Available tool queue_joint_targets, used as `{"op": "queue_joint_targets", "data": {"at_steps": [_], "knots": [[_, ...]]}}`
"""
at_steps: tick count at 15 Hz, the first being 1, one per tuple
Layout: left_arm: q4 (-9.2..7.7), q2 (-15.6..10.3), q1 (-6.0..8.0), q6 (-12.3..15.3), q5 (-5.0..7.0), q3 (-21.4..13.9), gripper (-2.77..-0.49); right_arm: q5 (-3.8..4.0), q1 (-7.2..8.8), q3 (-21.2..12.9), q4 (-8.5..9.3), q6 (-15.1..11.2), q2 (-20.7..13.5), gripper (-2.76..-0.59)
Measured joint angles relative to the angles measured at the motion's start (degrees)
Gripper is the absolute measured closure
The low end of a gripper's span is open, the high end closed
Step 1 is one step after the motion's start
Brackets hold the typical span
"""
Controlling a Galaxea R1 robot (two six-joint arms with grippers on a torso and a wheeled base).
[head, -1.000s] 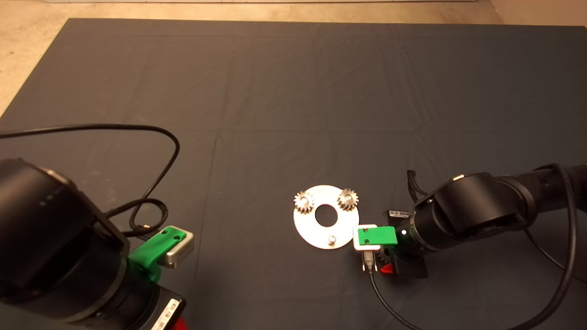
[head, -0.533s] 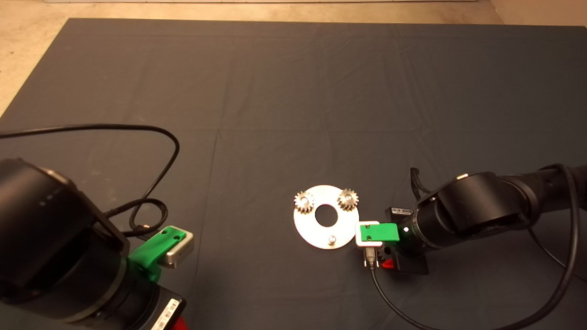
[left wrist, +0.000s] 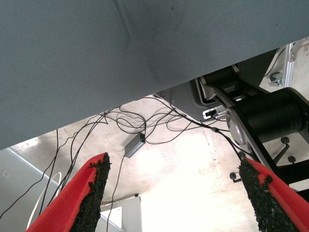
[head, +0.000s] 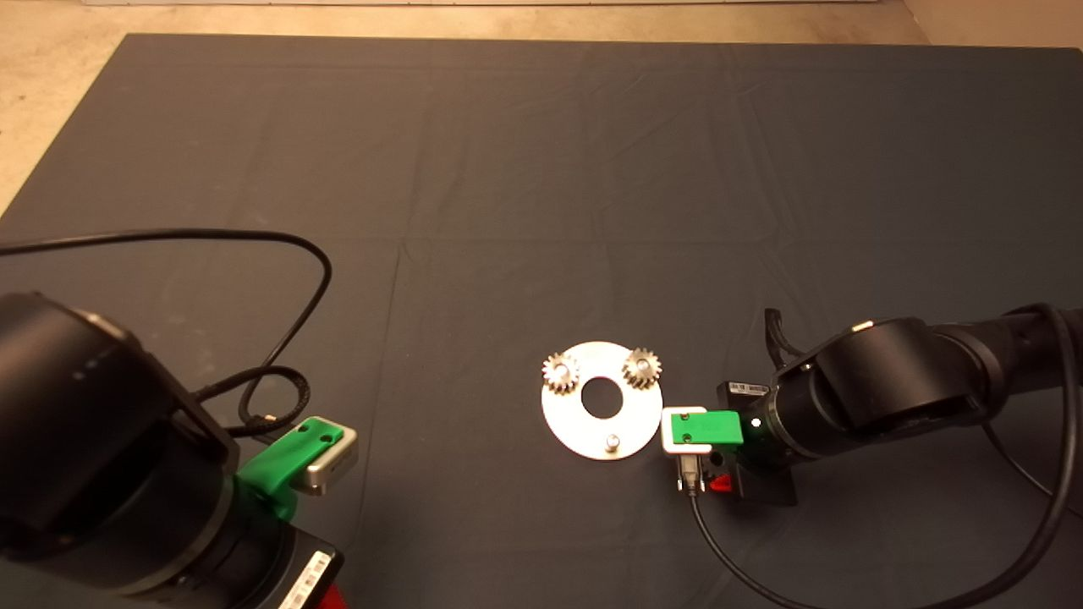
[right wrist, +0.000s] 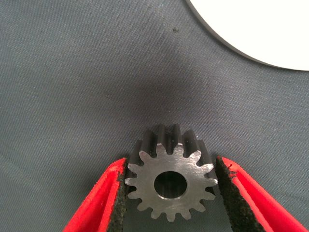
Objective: Install three planetary gears onto the carrier pins
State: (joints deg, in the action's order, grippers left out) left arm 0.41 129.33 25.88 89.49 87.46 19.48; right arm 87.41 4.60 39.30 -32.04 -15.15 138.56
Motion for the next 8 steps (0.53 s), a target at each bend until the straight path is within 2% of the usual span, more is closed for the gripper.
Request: {"op": "queue_joint_targets", "data": {"at_steps": [2,3,8], "knots": [[0.0,0.0,0.0,0.0,-0.02,0.0,-1.88,0.0,0.0,-0.2,-0.07,0.1,-0.3,-1.28],[0.0,0.0,0.0,0.0,0.0,0.0,-1.88,0.02,0.0,-0.4,-0.09,0.1,-0.4,-1.17],[0.0,0.0,0.0,0.0,0.0,0.0,-1.88,0.13,0.0,-0.8,-0.4,0.1,-0.7,-1.15]]}}
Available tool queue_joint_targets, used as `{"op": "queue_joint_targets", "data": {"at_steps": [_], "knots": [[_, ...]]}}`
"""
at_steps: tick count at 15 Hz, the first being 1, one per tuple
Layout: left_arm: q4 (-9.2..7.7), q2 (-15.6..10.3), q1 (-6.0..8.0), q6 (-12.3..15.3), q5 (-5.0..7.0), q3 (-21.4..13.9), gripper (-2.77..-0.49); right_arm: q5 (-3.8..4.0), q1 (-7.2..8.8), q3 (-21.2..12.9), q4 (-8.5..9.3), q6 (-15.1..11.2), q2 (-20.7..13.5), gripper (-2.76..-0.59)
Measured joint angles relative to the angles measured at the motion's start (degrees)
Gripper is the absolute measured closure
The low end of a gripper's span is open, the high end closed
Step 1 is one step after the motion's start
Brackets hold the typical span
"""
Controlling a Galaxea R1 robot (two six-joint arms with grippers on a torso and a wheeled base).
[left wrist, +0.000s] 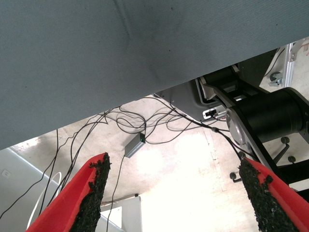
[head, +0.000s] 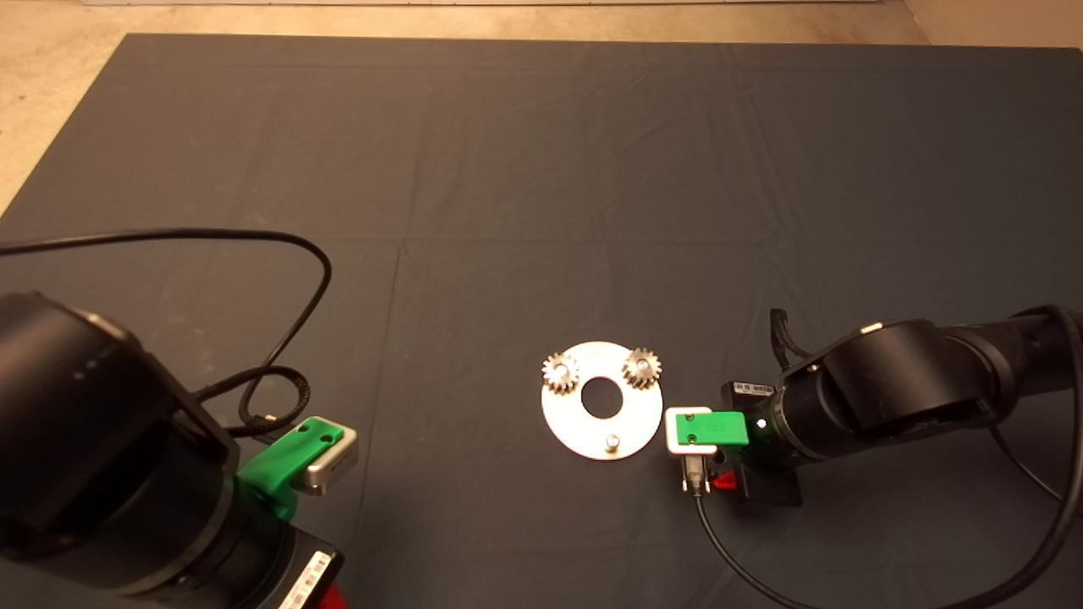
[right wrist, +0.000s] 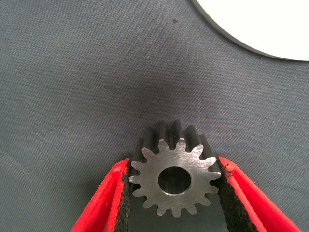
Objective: Install three planetary gears onto the carrier pins
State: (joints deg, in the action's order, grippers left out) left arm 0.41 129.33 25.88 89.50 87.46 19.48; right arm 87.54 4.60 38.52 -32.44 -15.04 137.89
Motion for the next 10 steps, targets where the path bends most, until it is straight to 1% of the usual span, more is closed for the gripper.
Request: {"op": "queue_joint_targets", "data": {"at_steps": [4,8,10], "knots": [[0.0,0.0,0.0,0.0,0.0,0.0,-1.88,0.11,0.0,-0.5,-0.2,0.0,-0.1,-1.11],[0.0,0.0,0.0,0.0,0.0,0.0,-1.88,0.16,0.02,-2.5,-0.32,-0.1,-0.1,-1.09],[0.0,0.0,0.0,0.0,0.0,0.0,-1.88,0.19,0.02,-2.7,-0.33,-0.6,-0.1,-1.08]]}}
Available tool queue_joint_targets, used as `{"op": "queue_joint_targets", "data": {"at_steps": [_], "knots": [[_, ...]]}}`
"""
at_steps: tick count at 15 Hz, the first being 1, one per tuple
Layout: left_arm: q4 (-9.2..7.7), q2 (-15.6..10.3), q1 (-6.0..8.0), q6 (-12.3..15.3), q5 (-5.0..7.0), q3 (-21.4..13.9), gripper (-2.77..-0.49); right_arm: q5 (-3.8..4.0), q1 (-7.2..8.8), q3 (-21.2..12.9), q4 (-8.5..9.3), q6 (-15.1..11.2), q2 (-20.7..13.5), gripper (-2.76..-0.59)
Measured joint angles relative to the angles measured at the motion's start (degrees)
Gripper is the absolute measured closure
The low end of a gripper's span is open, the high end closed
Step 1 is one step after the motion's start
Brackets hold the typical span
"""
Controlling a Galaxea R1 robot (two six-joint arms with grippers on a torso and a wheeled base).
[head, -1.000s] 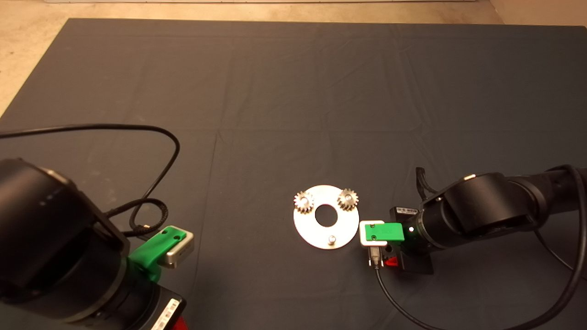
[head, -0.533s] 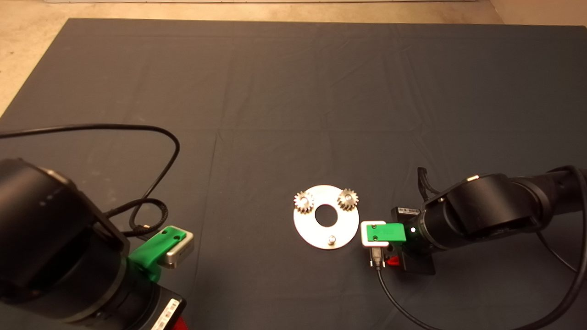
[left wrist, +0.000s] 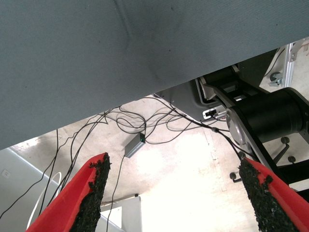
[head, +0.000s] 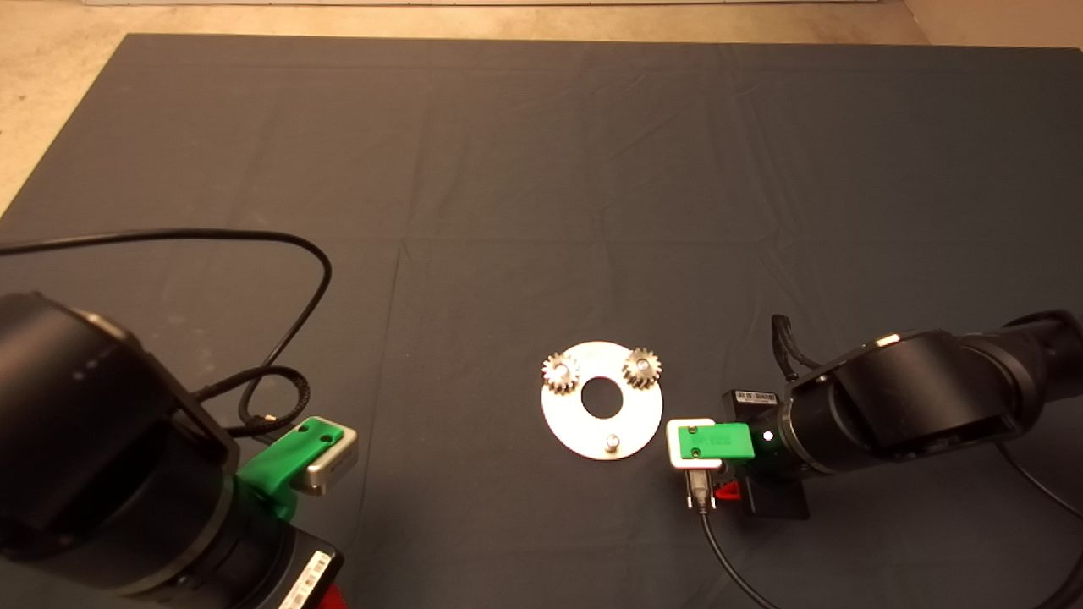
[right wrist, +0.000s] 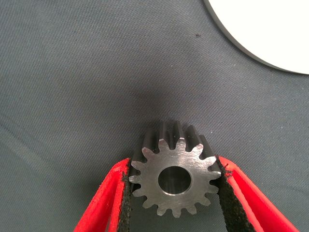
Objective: Install three planetary gears onto the carrier pins
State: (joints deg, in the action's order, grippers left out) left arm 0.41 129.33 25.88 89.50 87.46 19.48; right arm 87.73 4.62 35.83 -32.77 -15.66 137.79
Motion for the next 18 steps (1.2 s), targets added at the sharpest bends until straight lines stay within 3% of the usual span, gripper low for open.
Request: {"op": "queue_joint_targets", "data": {"at_steps": [9,18], "knots": [[0.0,0.0,0.0,0.0,0.0,0.0,-1.88,0.16,1.91,-1.2,0.0,-3.9,2.5,-1.07],[0.0,0.0,0.0,0.0,0.0,0.0,-1.88,0.19,3.01,-0.3,0.0,-6.5,9.1,-1.07]]}}
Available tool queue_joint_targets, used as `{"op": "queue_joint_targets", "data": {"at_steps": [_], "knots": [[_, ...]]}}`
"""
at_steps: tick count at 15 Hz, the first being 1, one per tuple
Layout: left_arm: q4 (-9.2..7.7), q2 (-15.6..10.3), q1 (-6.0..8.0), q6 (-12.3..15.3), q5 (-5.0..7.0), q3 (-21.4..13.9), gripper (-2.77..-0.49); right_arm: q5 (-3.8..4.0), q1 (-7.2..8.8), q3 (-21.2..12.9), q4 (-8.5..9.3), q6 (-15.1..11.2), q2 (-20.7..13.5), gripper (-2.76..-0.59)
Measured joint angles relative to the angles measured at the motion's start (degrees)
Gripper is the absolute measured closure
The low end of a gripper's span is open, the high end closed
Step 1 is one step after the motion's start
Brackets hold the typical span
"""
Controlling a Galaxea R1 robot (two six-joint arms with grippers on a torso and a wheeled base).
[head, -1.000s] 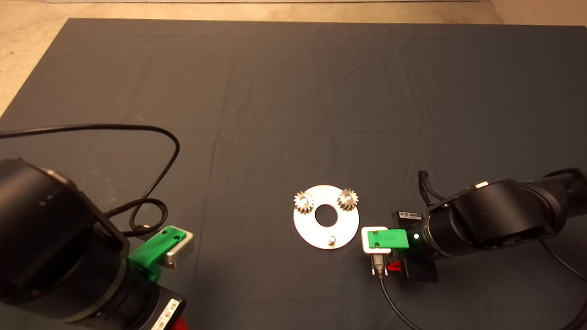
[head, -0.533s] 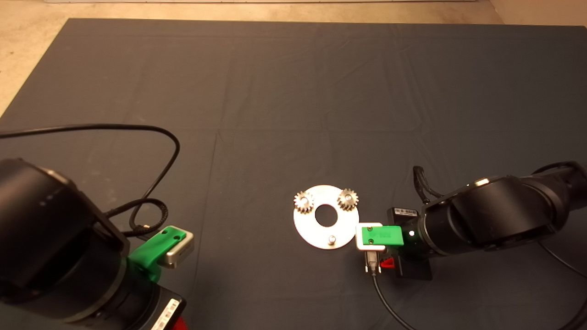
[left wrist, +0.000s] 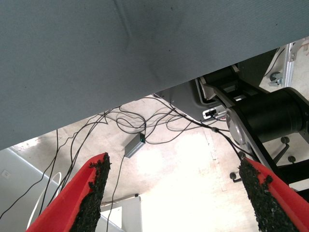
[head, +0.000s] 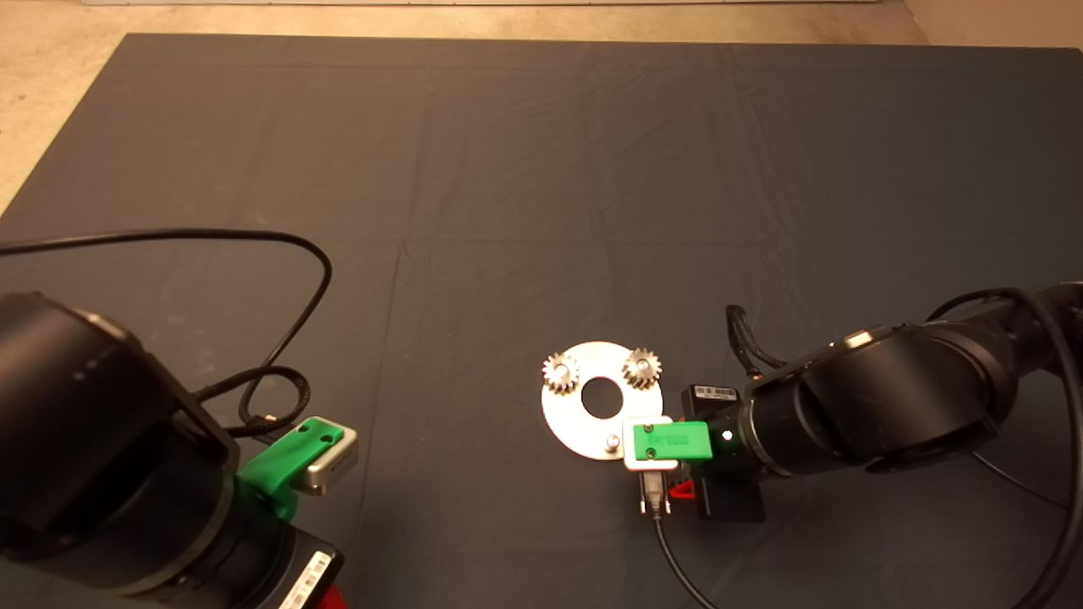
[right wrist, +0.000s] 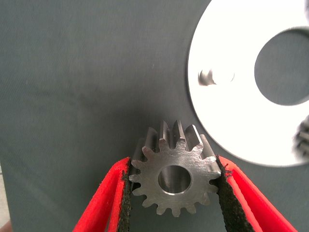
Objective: Install three planetary gears onto the carrier pins
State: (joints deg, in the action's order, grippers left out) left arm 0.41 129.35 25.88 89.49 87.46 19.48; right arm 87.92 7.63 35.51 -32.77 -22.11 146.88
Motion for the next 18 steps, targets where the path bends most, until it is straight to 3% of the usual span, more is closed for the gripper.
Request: {"op": "queue_joint_targets", "data": {"at_steps": [6,7,11,15,18], "knots": [[0.0,0.0,0.0,-0.1,0.0,0.0,-1.88,0.01,0.2,4.1,0.0,-1.8,3.6,-1.07],[0.0,0.0,0.0,-0.2,0.0,0.0,-1.88,0.39,0.3,4.7,0.02,-2.0,4.0,-1.07],[0.0,0.0,0.0,-0.2,0.0,0.0,-1.88,0.39,0.46,5.9,0.16,-2.9,4.6,-1.07],[0.0,0.0,0.0,-0.2,0.0,0.0,-1.88,0.3,2.89,6.6,0.0,-3.7,4.7,-1.07],[0.0,0.0,0.0,-0.2,0.0,0.0,-1.88,0.22,3.85,6.7,0.0,-3.9,4.7,-1.07]]}}
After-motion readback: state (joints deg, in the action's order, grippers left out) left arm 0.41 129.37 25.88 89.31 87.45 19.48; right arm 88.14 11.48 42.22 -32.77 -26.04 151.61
